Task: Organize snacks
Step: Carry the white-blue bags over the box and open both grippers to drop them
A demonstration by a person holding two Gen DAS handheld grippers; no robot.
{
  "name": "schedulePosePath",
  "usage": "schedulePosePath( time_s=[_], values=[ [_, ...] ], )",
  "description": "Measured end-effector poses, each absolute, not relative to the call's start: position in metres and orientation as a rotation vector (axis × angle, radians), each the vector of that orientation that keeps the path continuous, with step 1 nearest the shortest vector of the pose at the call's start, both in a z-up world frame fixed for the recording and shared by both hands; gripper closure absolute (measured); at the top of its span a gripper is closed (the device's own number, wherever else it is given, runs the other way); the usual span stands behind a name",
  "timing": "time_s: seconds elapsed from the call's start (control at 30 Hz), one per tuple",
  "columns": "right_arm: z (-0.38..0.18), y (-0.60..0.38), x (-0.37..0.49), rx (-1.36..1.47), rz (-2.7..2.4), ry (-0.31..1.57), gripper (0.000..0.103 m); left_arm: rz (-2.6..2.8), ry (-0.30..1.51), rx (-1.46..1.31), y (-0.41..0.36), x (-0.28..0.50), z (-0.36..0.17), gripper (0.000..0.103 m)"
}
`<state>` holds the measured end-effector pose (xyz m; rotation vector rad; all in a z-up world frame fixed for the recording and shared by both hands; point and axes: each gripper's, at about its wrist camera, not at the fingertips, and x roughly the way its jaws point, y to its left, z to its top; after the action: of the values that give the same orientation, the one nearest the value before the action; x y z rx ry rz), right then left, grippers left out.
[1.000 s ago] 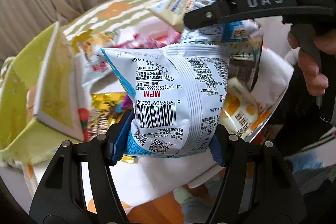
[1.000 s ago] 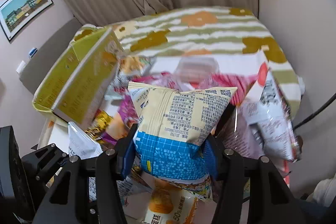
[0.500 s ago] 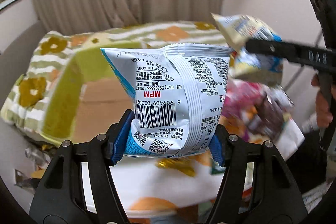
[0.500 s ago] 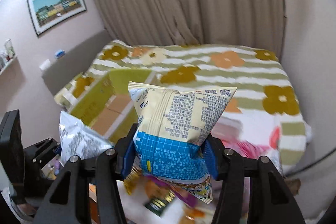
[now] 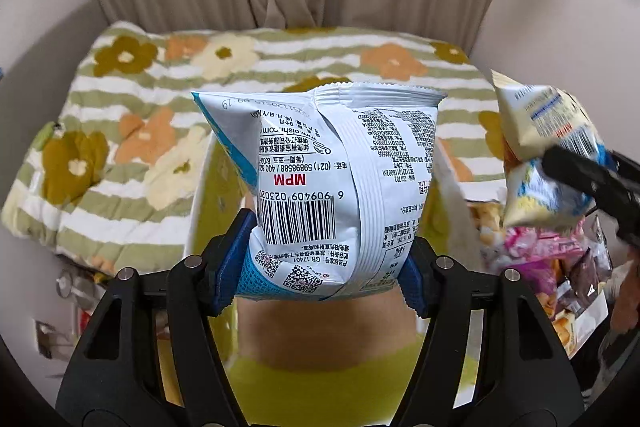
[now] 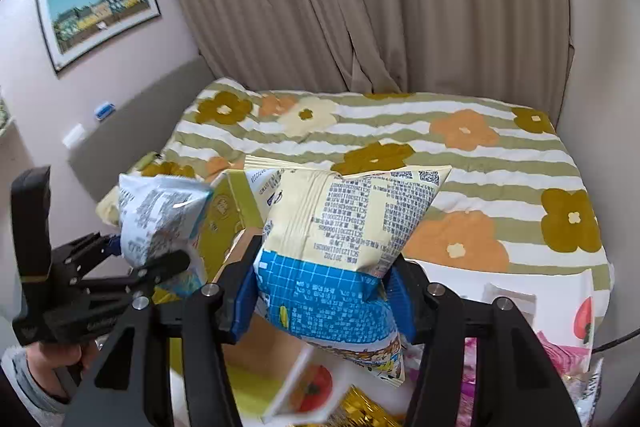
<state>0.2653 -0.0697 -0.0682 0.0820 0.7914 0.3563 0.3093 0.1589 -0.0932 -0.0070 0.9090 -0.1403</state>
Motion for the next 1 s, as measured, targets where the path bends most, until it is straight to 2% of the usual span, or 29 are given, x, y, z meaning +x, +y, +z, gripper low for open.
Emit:
schedulePosePath(
  time_s=[0.17,0.2,0.27,0.3,0.33,1.0],
  values=[
    [-0.084,-0.041,0.293,0.089,0.306,0.838,0.051,-0.195,0.974,0.019,0.167,0.357,-0.119,0.041],
    [-0.086,-0.040,0.296,0.093,0.300,0.845,0.051,-0.203,0.981,0.020,0.166,0.361,-0.123,0.038],
    [-0.093,-0.034,0.306,0.103,0.278,0.864,0.051,-0.212,0.998,0.038,0.164,0.373,-0.131,0.020],
    [-0.096,-0.032,0.309,0.104,0.269,0.870,0.051,-0.212,0.998,0.047,0.164,0.376,-0.133,0.005],
    [-0.099,-0.029,0.312,0.102,0.259,0.876,0.051,-0.220,0.990,0.051,0.166,0.378,-0.135,0.003],
    [-0.126,0.001,0.349,0.113,0.342,0.976,0.050,-0.105,0.983,-0.033,0.202,0.335,-0.125,0.003]
  ],
)
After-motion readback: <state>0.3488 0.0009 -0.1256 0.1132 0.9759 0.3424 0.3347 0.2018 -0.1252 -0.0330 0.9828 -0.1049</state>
